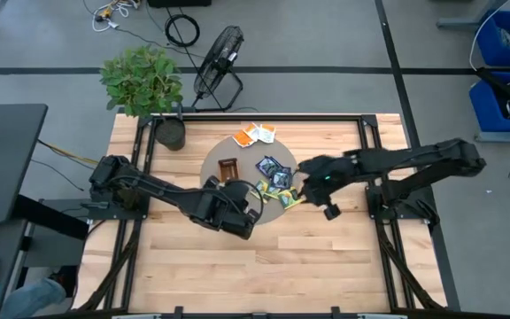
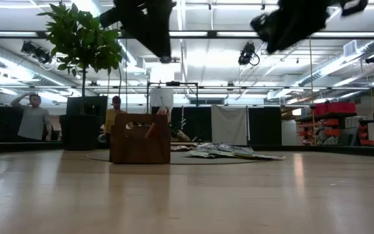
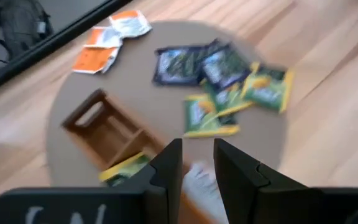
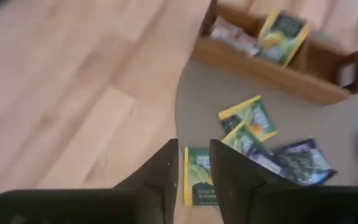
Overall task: Pick & Place Tea
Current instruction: Put the yellow tea bag into the middle section of the wooden organizer
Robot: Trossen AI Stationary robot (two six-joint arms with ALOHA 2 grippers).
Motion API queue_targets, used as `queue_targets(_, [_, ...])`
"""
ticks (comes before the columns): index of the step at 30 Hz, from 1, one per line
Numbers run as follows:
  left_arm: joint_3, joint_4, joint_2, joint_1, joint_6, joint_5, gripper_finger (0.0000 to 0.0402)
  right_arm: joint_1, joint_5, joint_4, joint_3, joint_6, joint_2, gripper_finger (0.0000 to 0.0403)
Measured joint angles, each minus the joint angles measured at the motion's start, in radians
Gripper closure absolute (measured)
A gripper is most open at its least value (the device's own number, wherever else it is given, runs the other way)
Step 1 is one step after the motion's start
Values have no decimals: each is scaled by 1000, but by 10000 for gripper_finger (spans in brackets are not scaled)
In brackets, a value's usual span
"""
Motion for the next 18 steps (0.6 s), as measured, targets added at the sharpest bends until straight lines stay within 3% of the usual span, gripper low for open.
queue_targets(4, [0, -45, 0, 5, 67, 0, 305, -17, 48, 74, -50, 12, 116, 261])
queue_targets(11, [0, -56, 0, 6, 90, 7, 305, -66, 196, 108, -62, 211, 298, 173])
queue_targets(18, [0, -50, 0, -7, 38, 30, 305, -104, 236, 109, -63, 358, 360, 153])
